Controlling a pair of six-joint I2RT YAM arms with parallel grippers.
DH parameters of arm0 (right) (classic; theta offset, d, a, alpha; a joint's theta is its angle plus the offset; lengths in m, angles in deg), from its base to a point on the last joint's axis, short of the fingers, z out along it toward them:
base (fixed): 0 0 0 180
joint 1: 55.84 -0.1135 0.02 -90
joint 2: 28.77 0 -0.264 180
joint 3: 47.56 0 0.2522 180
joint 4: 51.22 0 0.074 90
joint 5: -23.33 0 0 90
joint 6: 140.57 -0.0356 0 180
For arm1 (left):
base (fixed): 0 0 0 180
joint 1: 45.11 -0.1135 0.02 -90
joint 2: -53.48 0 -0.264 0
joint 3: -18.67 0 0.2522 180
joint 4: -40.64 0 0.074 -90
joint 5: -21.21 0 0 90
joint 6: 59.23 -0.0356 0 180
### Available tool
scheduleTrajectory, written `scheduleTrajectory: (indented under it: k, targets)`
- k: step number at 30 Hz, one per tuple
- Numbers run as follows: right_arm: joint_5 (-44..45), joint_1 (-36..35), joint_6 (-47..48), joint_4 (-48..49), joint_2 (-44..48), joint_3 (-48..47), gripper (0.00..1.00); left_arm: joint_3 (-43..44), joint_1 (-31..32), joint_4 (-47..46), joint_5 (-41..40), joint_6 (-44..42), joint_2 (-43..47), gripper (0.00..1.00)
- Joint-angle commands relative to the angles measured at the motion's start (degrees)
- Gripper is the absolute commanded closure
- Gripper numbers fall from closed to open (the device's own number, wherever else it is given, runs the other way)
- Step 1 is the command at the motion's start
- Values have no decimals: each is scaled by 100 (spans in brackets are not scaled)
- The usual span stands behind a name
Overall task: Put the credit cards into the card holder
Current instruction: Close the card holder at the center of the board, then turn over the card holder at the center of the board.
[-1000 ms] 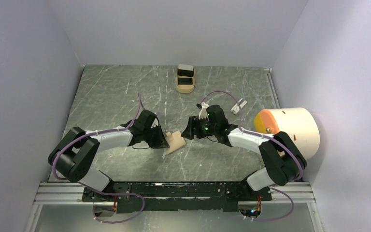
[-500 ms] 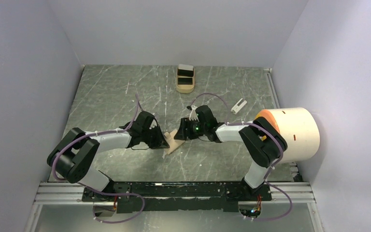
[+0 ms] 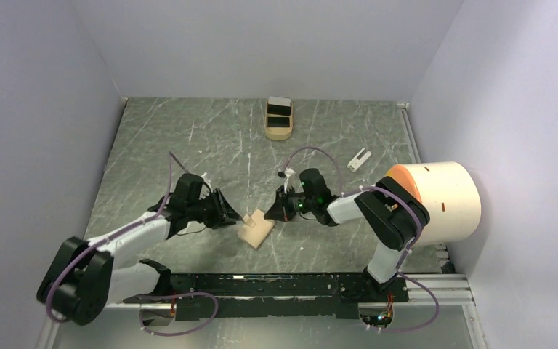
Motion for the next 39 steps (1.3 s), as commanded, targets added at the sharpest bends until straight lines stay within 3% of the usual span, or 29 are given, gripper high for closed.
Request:
scheduleTrajectory:
  k: [1, 5, 11, 19, 26, 31, 33, 36, 39]
  targets:
    - [-622, -51, 835, 1002, 306, 386, 100, -410, -40, 231, 363, 154, 684, 58]
    - [-677, -53, 1098, 1247, 420, 523, 100, -699, -49, -15, 790, 46, 1001, 50]
    - [-838, -130, 1015, 2345, 540, 870, 100, -971, -49, -650, 1538, 152, 898, 45]
    - [-952, -155, 1107, 2706, 636, 1058, 100, -1491, -43, -1549, 1730, 339, 416, 39]
    - [-466, -259, 1345, 995, 1058, 446, 100, -928, -40, -749, 1201, -223, 444, 42]
    - [563, -249, 290, -941, 1136, -290, 100, -356, 238, 559, -144, -417, 1306, 52]
    - [559, -255, -189, -1366, 1107, -438, 100, -167, 448, 946, -788, -478, 1755, 54]
    - [775, -256, -940, -1759, 1132, -549, 100, 1, 845, 937, -1423, -1237, 2273, 58]
    - [990, -253, -1673, -2348, 1042, -802, 100, 105, 1448, 860, -2211, -1909, 2636, 53]
